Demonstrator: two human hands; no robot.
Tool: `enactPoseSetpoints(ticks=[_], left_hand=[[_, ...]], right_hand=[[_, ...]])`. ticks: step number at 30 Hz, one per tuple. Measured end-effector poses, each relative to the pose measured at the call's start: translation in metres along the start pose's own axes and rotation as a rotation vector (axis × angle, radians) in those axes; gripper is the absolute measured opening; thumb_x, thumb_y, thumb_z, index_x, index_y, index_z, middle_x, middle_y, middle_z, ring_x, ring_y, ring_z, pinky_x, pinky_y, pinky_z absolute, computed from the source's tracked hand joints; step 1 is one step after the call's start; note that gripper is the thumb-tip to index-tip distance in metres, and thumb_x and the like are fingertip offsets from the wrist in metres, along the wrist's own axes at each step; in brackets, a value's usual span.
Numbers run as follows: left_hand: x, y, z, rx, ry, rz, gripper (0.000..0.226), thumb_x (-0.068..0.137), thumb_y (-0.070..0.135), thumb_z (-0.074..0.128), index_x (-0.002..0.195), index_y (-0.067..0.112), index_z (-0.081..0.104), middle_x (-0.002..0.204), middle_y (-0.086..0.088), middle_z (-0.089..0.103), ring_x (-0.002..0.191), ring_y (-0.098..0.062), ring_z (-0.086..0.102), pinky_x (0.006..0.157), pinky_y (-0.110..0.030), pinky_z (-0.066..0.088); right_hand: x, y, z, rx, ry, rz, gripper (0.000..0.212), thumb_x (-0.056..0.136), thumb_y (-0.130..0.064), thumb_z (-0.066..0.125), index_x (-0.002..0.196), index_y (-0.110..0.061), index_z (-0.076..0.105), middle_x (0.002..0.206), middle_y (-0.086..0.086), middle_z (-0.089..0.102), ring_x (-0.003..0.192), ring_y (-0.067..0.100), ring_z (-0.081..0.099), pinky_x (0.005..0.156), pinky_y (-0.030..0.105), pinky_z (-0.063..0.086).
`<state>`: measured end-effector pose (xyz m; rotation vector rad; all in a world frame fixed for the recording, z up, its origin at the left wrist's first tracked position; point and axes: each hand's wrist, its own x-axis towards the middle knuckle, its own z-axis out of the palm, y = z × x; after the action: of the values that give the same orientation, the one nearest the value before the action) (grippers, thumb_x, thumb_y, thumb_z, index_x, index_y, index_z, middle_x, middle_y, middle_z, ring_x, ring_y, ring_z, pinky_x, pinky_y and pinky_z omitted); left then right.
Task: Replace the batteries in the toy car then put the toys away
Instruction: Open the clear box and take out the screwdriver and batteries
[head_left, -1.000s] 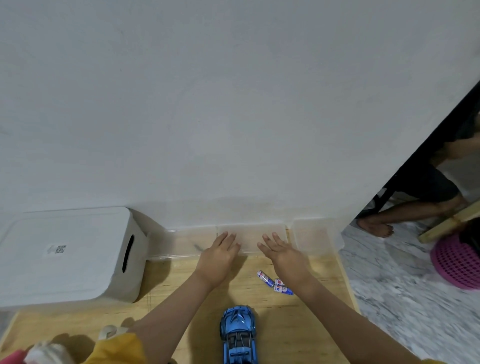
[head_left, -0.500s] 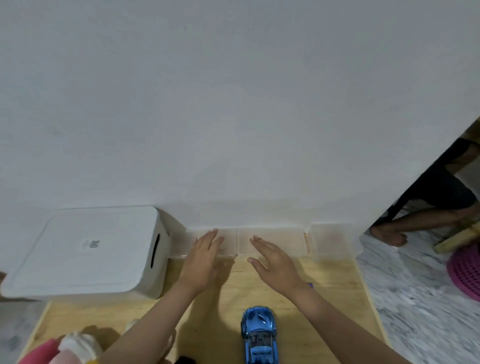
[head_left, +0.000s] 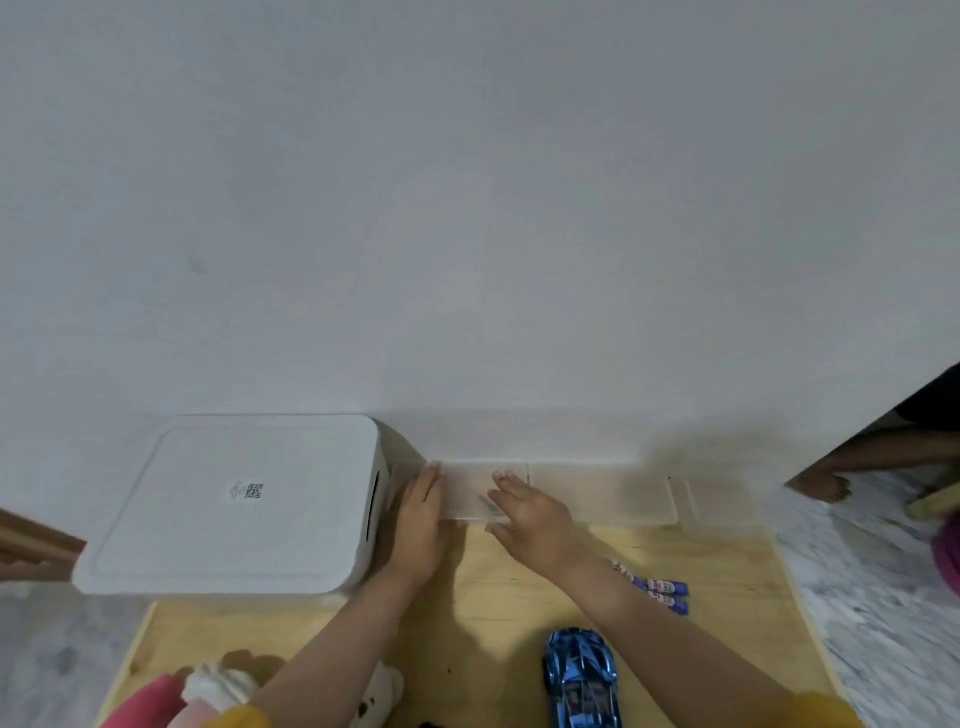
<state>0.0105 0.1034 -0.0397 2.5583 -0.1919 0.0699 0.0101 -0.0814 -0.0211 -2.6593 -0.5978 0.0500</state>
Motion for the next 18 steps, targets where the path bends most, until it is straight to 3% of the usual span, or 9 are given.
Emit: enactPoseSetpoints(ticks=[2, 7, 10, 12, 13, 15, 18], left_hand=[[0.0, -0.001, 0.002, -0.024, 0.009, 0.012, 0.065, 0.066, -0.017, 0.07, 0.127, -0.013, 0.049, 0.133, -0.029, 0.049, 0.123, -0.045, 0.047, 0.106, -0.048, 0.026], [0.001, -0.004, 0.006, -0.021, 0.025, 0.022, 0.067, 0.059, -0.019, 0.072, 0.123, -0.015, 0.052, 0.129, -0.031, 0.052, 0.119, -0.049, 0.05, 0.101, -0.057, 0.025], [0.001, -0.003, 0.005, -0.02, 0.025, 0.028, 0.068, 0.059, -0.016, 0.074, 0.123, -0.014, 0.052, 0.128, -0.03, 0.054, 0.117, -0.048, 0.052, 0.102, -0.054, 0.029], [0.001, -0.005, 0.007, -0.004, 0.019, 0.039, 0.063, 0.06, -0.012, 0.075, 0.119, -0.014, 0.055, 0.123, -0.03, 0.057, 0.111, -0.048, 0.056, 0.103, -0.041, 0.038], [0.0, -0.005, 0.006, -0.003, 0.024, 0.048, 0.054, 0.065, -0.006, 0.069, 0.117, -0.015, 0.057, 0.121, -0.03, 0.059, 0.109, -0.049, 0.058, 0.105, -0.036, 0.034], [0.0, -0.002, 0.002, 0.025, 0.026, 0.046, 0.05, 0.072, 0.009, 0.046, 0.114, -0.014, 0.06, 0.118, -0.03, 0.061, 0.106, -0.047, 0.06, 0.099, -0.031, 0.03], [0.001, 0.001, 0.001, 0.08, 0.01, 0.043, 0.058, 0.069, 0.017, 0.032, 0.109, -0.013, 0.063, 0.114, -0.029, 0.063, 0.101, -0.045, 0.063, 0.096, -0.032, 0.03]], right_hand=[[0.001, 0.0, 0.001, -0.082, -0.028, -0.025, 0.056, 0.048, -0.032, 0.091, 0.098, -0.017, 0.071, 0.113, 0.005, 0.07, 0.105, 0.016, 0.066, 0.063, 0.025, 0.059], [0.011, -0.002, 0.004, -0.3, -0.106, -0.102, 0.044, 0.045, -0.02, 0.086, 0.086, -0.008, 0.074, 0.099, 0.013, 0.073, 0.092, 0.022, 0.071, 0.052, 0.028, 0.058], [0.018, -0.003, 0.005, -0.412, -0.169, -0.133, 0.041, 0.039, -0.018, 0.083, 0.077, -0.005, 0.073, 0.09, 0.017, 0.074, 0.083, 0.025, 0.072, 0.043, 0.03, 0.055], [0.022, -0.002, 0.003, -0.454, -0.232, -0.123, 0.04, 0.037, -0.019, 0.082, 0.073, -0.005, 0.072, 0.085, 0.019, 0.073, 0.078, 0.028, 0.072, 0.038, 0.03, 0.052], [0.023, -0.001, 0.002, -0.46, -0.245, -0.123, 0.038, 0.037, -0.018, 0.081, 0.071, -0.004, 0.071, 0.082, 0.02, 0.072, 0.077, 0.03, 0.072, 0.037, 0.031, 0.051], [0.026, -0.003, -0.007, -0.464, -0.323, -0.153, 0.033, 0.052, -0.015, 0.075, 0.079, 0.002, 0.068, 0.088, 0.025, 0.069, 0.084, 0.036, 0.069, 0.045, 0.037, 0.055], [0.029, -0.006, -0.018, -0.463, -0.352, -0.172, 0.035, 0.083, -0.015, 0.05, 0.112, 0.005, 0.058, 0.122, 0.027, 0.054, 0.112, 0.039, 0.054, 0.078, 0.045, 0.052]])
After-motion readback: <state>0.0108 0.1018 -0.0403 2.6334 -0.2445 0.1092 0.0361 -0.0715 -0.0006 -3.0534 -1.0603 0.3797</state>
